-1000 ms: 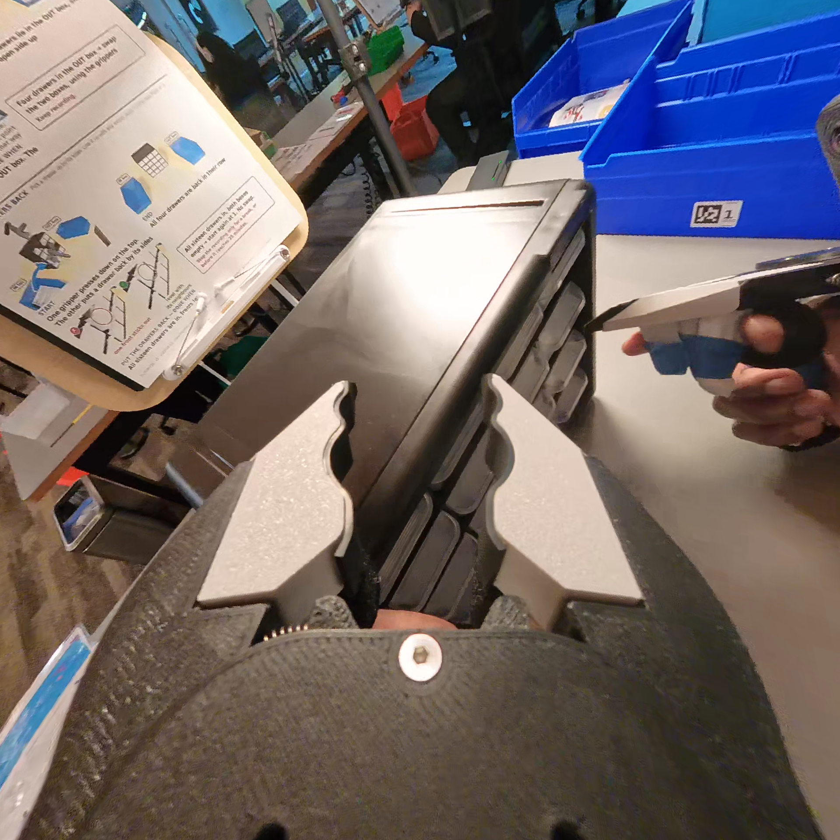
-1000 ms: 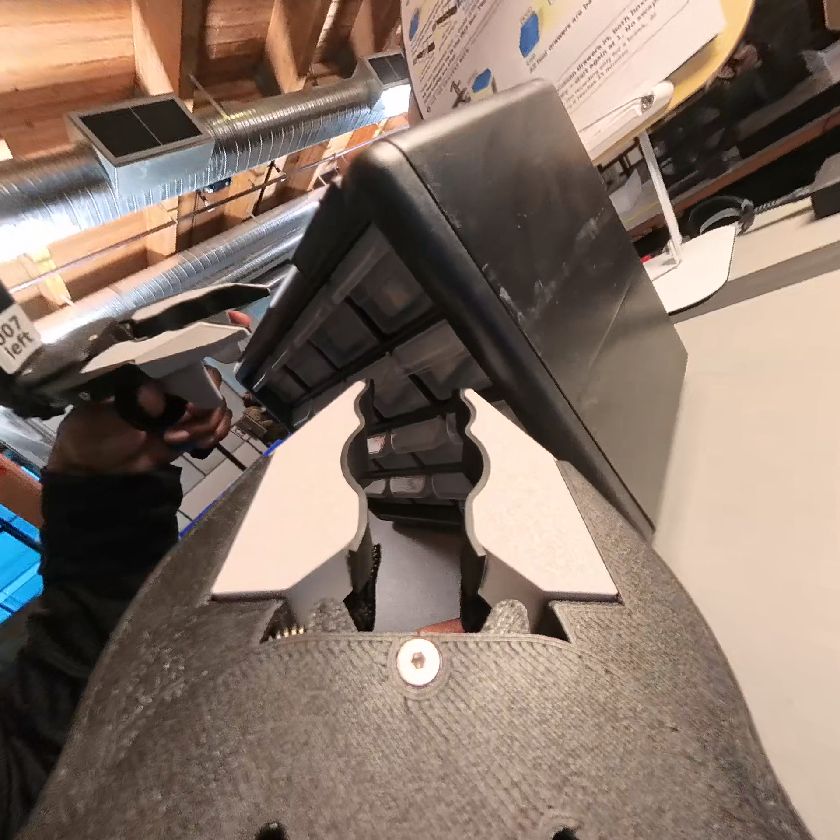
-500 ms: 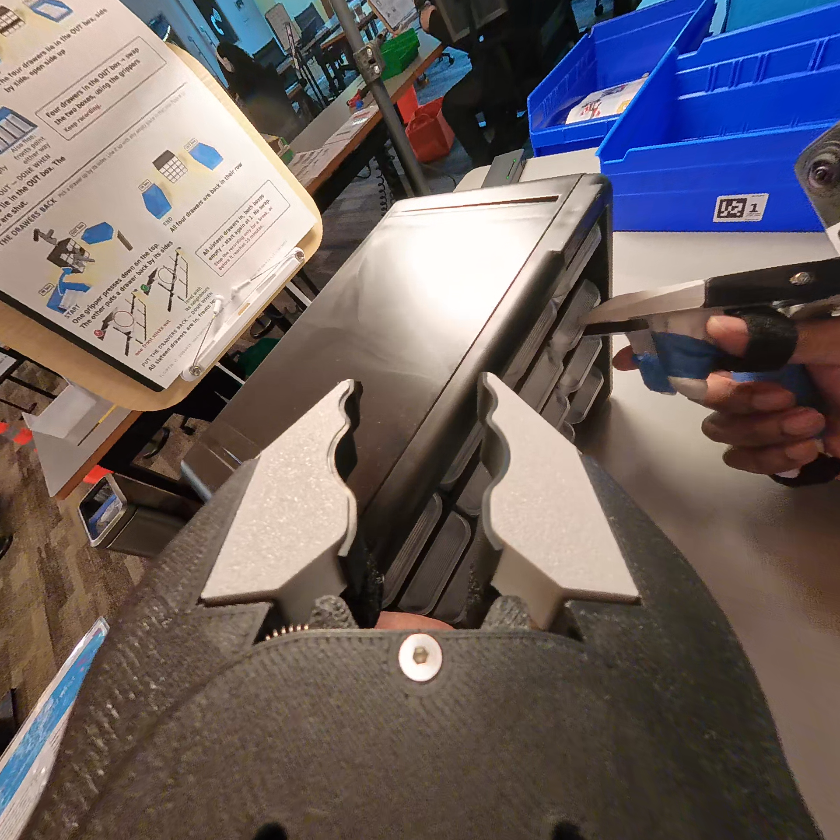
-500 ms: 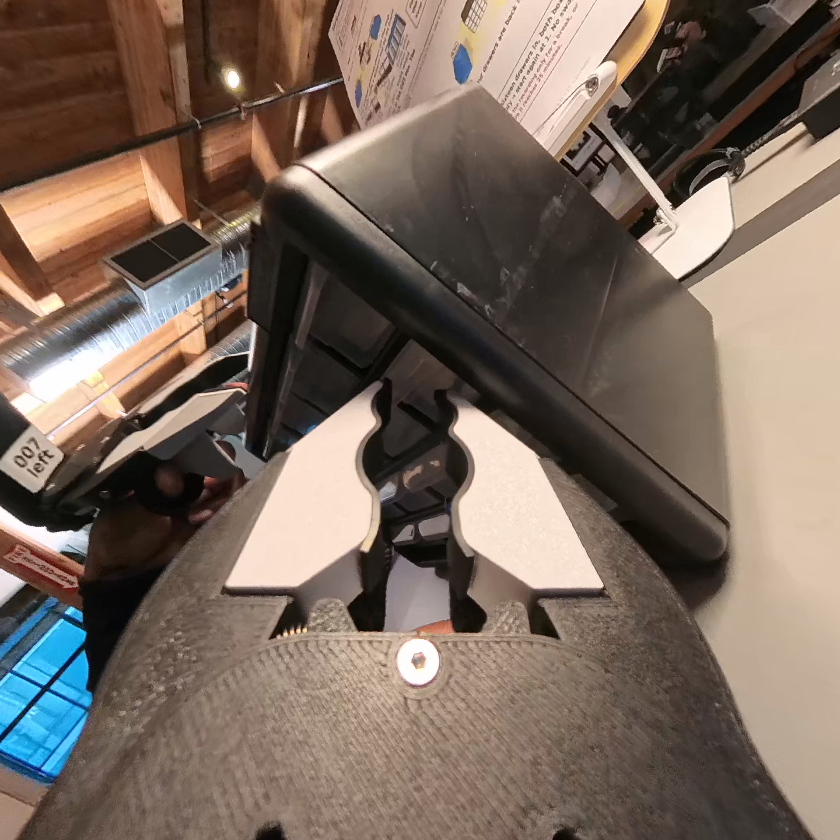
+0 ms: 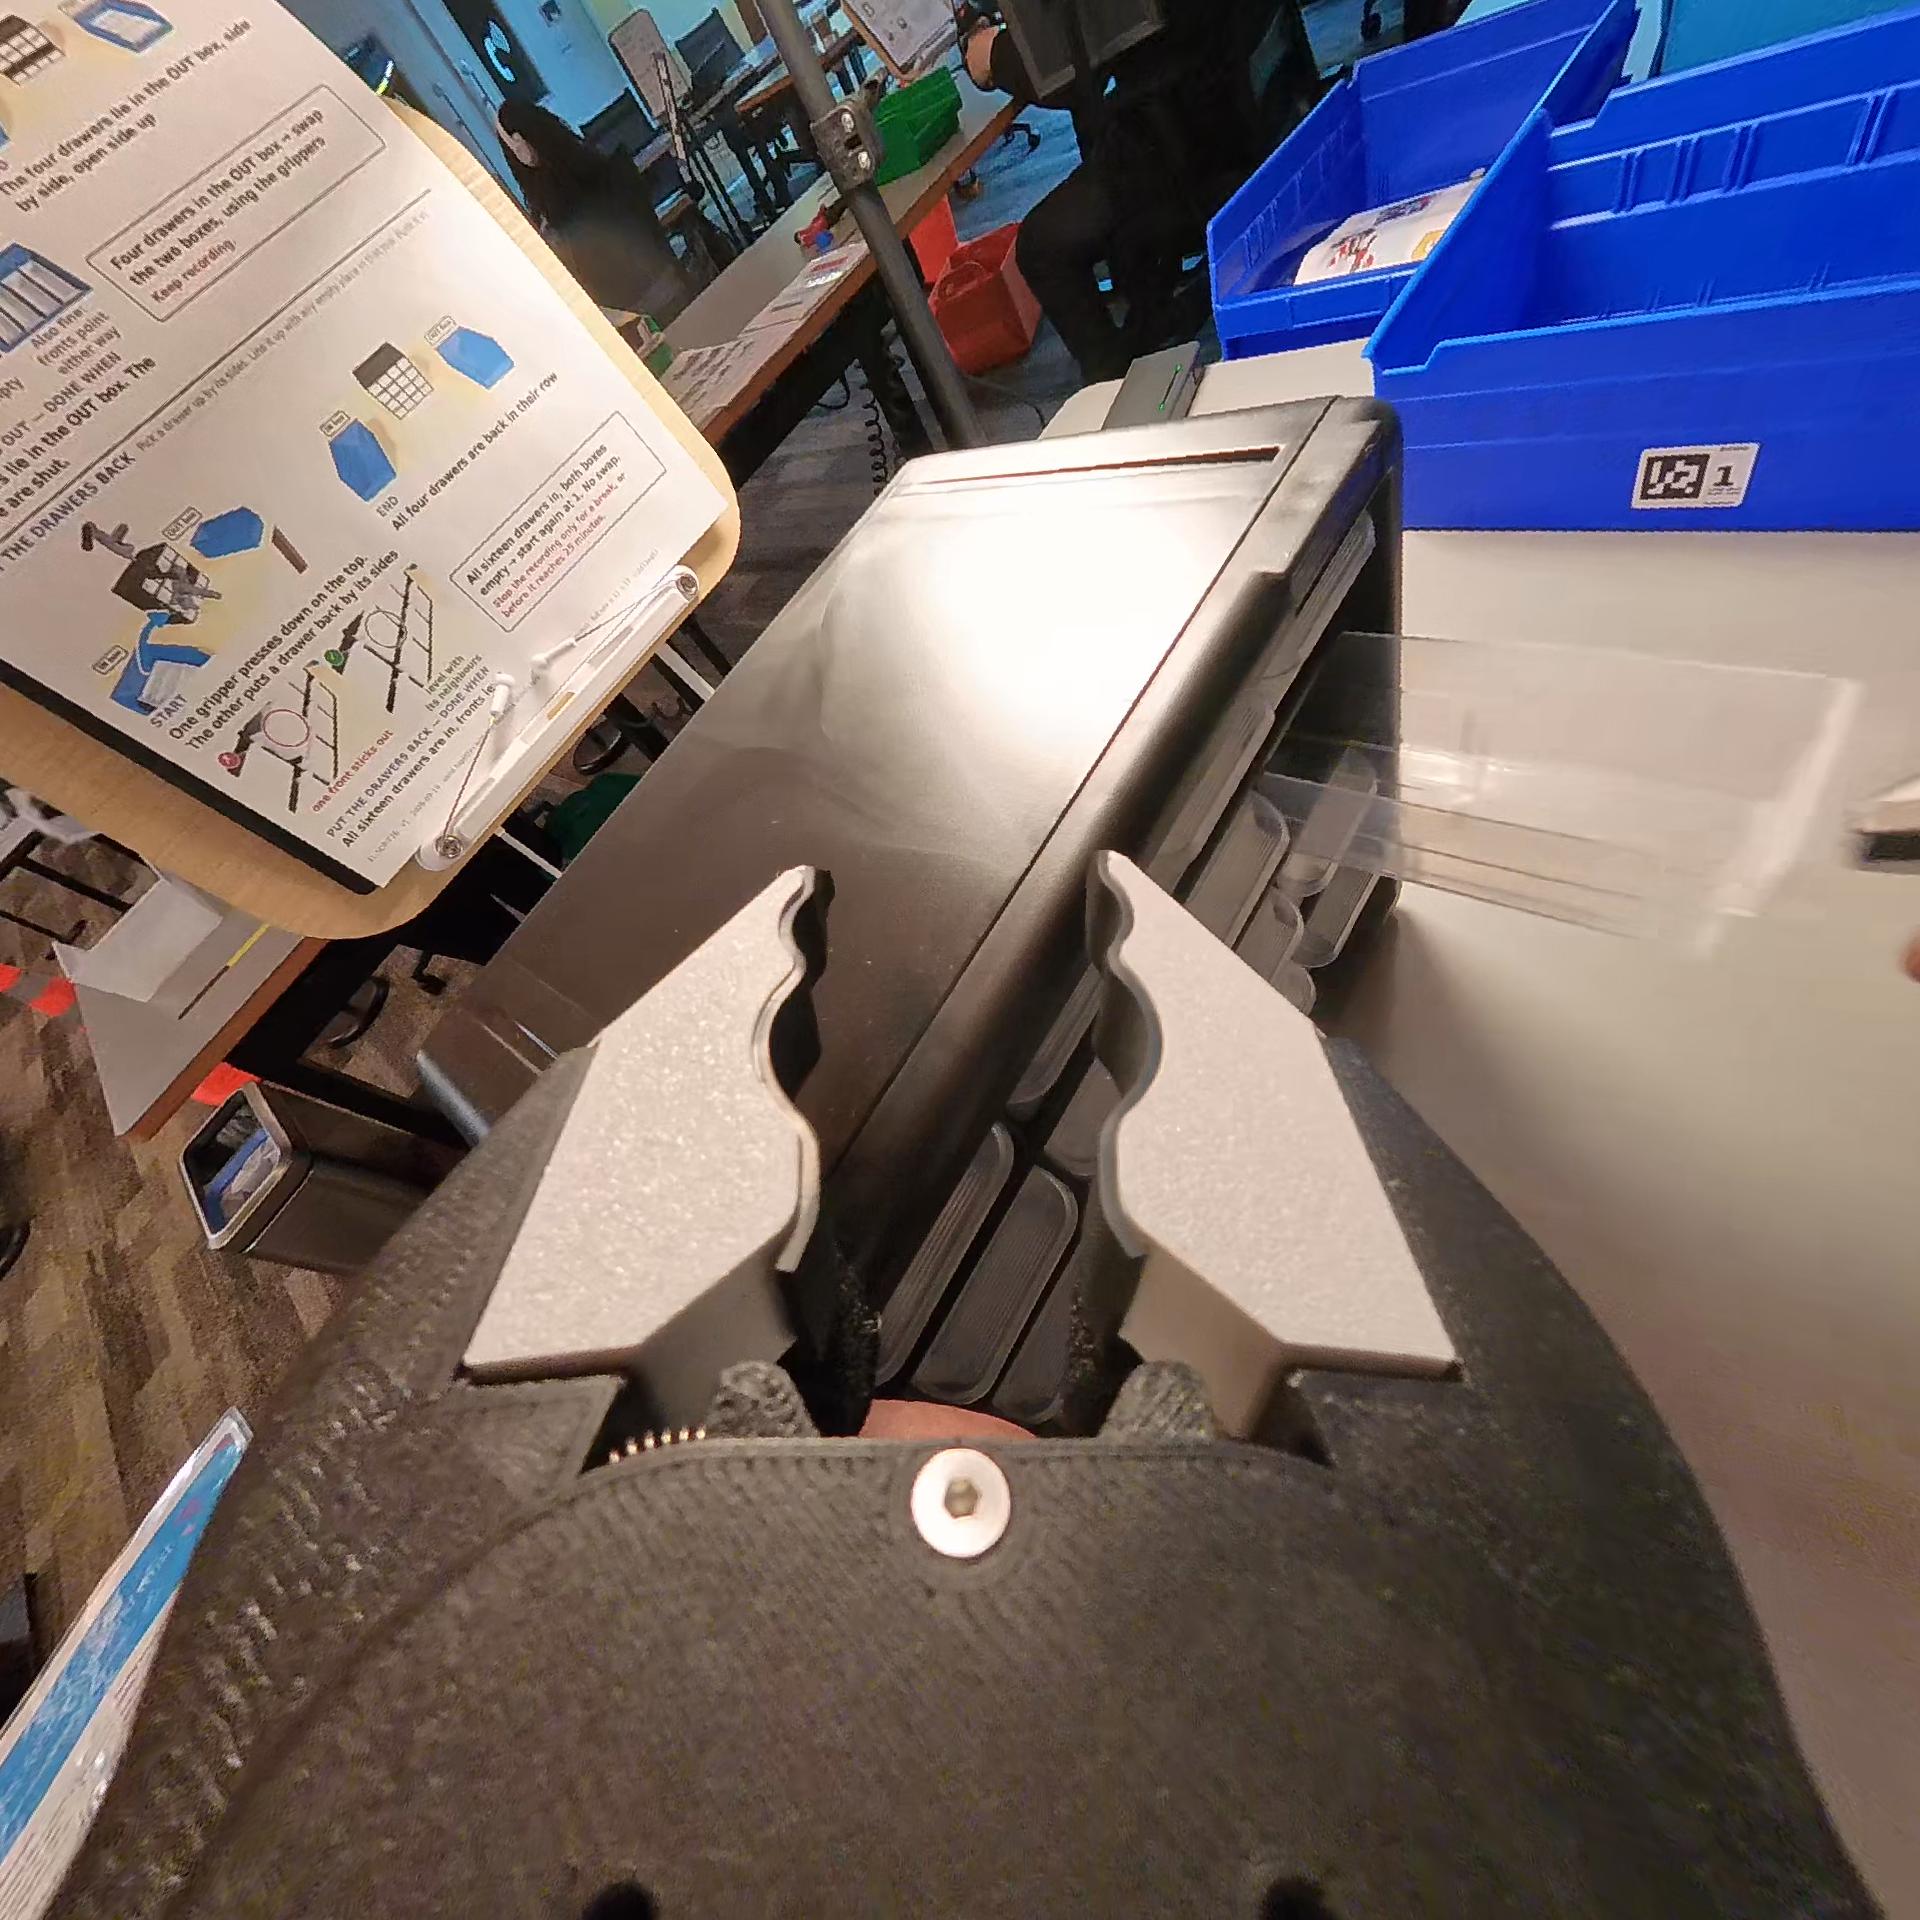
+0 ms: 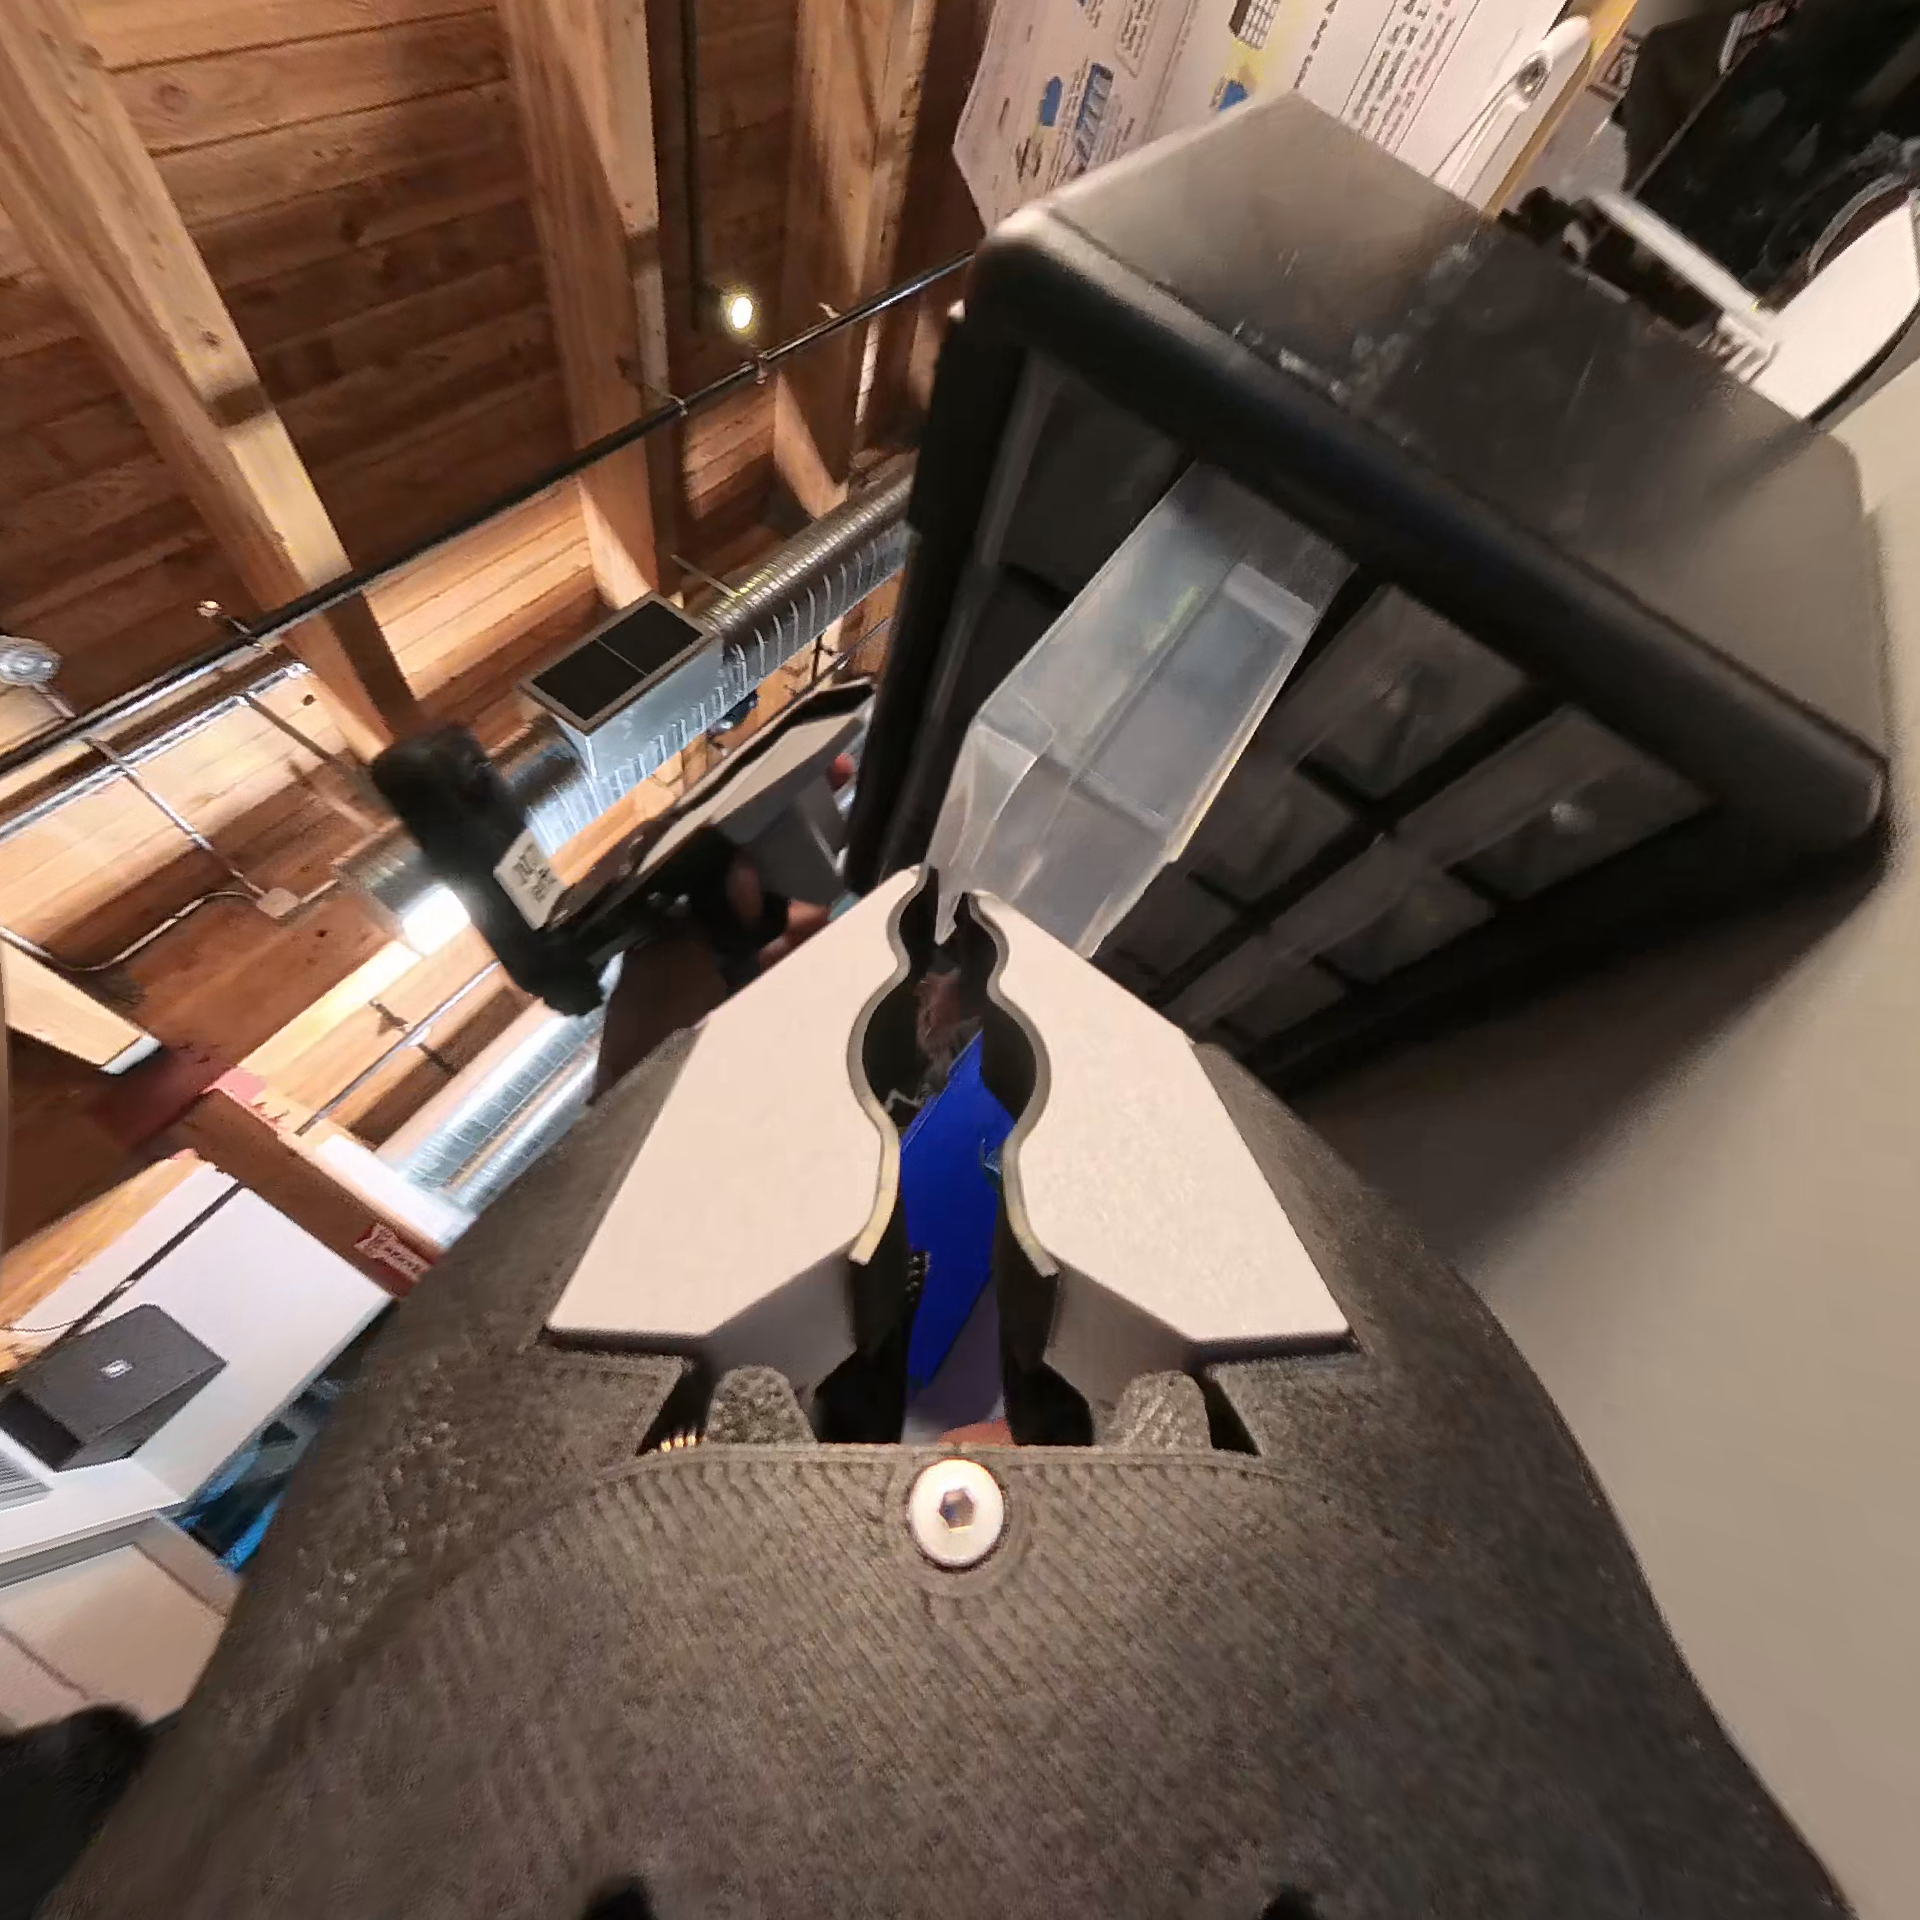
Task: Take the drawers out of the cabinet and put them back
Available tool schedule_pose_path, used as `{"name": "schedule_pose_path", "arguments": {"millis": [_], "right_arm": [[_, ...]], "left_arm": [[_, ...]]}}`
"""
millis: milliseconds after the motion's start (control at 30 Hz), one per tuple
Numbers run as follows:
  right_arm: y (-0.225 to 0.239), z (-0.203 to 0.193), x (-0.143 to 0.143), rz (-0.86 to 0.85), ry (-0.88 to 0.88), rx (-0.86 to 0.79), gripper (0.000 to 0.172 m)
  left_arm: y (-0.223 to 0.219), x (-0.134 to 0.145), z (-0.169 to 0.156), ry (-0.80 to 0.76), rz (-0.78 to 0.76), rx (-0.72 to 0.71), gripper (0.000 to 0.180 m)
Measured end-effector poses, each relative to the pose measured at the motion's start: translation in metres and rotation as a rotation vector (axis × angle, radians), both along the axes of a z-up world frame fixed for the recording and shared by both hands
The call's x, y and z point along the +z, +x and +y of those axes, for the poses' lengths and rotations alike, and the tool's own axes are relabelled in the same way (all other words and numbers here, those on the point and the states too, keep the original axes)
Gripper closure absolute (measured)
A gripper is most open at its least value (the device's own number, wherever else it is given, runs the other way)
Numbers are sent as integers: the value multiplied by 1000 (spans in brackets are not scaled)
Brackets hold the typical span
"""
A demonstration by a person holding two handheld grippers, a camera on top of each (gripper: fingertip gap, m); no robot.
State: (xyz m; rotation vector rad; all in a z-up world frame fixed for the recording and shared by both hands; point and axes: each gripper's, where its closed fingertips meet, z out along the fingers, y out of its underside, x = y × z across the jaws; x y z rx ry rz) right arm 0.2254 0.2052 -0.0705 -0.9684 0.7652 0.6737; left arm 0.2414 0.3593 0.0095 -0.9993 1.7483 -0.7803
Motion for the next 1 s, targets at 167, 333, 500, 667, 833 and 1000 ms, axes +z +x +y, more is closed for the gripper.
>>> {"name": "schedule_pose_path", "arguments": {"millis": [167,333,500,667,833,1000], "right_arm": [[-25,-30,-11,68,4,2,167],[-30,-41,-2,52,24,12,167],[-30,-40,30,10,74,8,168],[-31,-33,52,-5,91,-11,170],[-40,-29,47,-23,59,3,169],[-37,-45,-2,95,-39,22,171]], "left_arm": [[-1,0,-1,-12,2,-10,130],[0,2,9,-4,-13,34,139],[0,2,9,5,-12,45,140],[-2,2,7,-9,-5,26,139],[-3,2,8,-14,-1,20,138],[-4,1,8,-18,5,12,138]]}}
